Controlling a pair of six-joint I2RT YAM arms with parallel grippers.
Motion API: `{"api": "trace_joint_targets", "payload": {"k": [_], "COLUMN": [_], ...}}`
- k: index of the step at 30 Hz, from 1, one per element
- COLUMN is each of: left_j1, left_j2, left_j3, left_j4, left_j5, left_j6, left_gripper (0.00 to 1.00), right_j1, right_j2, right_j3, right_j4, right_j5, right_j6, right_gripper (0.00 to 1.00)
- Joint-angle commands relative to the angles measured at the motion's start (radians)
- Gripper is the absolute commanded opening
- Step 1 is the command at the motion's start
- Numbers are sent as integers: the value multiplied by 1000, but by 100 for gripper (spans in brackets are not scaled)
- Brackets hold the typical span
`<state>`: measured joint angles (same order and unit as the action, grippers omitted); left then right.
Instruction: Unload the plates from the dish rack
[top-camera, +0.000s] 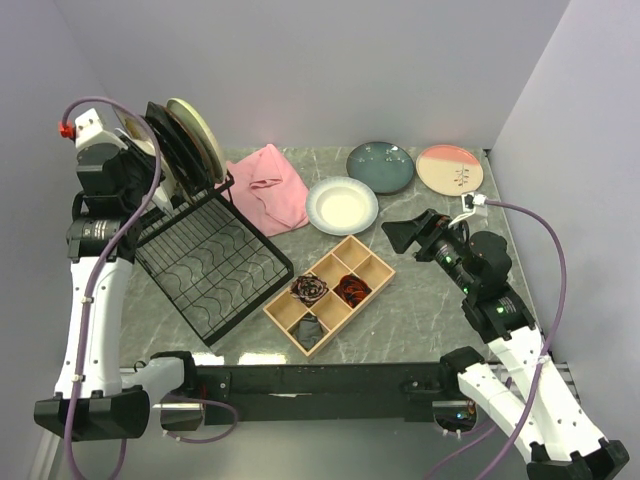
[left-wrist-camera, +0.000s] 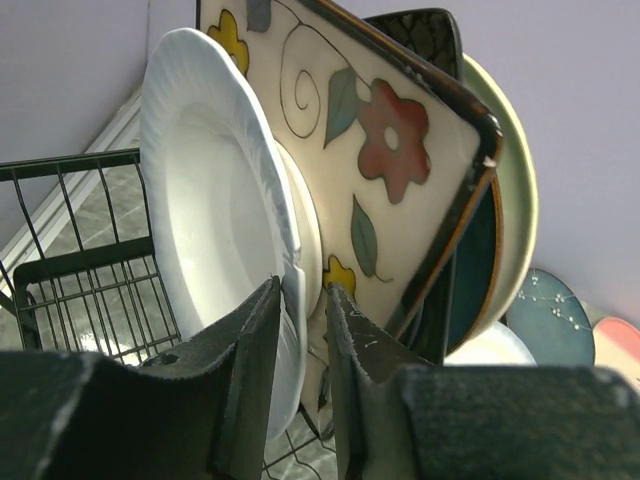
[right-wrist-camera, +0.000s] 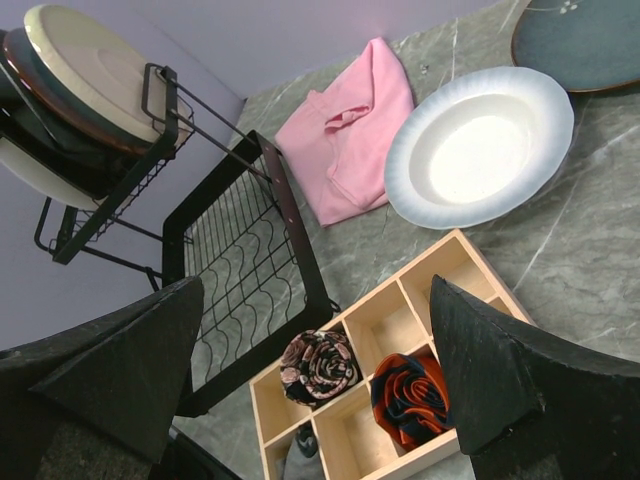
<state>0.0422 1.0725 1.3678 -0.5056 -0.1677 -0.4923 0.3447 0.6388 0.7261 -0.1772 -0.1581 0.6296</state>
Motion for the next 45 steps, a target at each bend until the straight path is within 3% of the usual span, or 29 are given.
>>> {"api": "trace_joint_targets", "payload": {"k": [1,16,26,37,45], "left_j1": [4,4,2,-11,-34], "left_j2": [9,33,33,52,76], "left_j3": [-10,-36,-24,86,85], "left_j4": [67,90,67,-7,-13], "left_j5": [-30,-65,-84,-180,-242], "left_j6": [-3,24,31,95,123], "left_gripper": [30,20,1,1,1], "right_j1": [7,5,7,5,7], "right_j2": [-10,-13,-16,-14,-16], "right_j3": [7,9,6,4,10], "right_j4": [31,30,33,33,33], "right_j5": [14,19,17,14,-3], "right_j6": [-16,-18,-18,-19,-16], "right_gripper": [100,100,100,100,100]}}
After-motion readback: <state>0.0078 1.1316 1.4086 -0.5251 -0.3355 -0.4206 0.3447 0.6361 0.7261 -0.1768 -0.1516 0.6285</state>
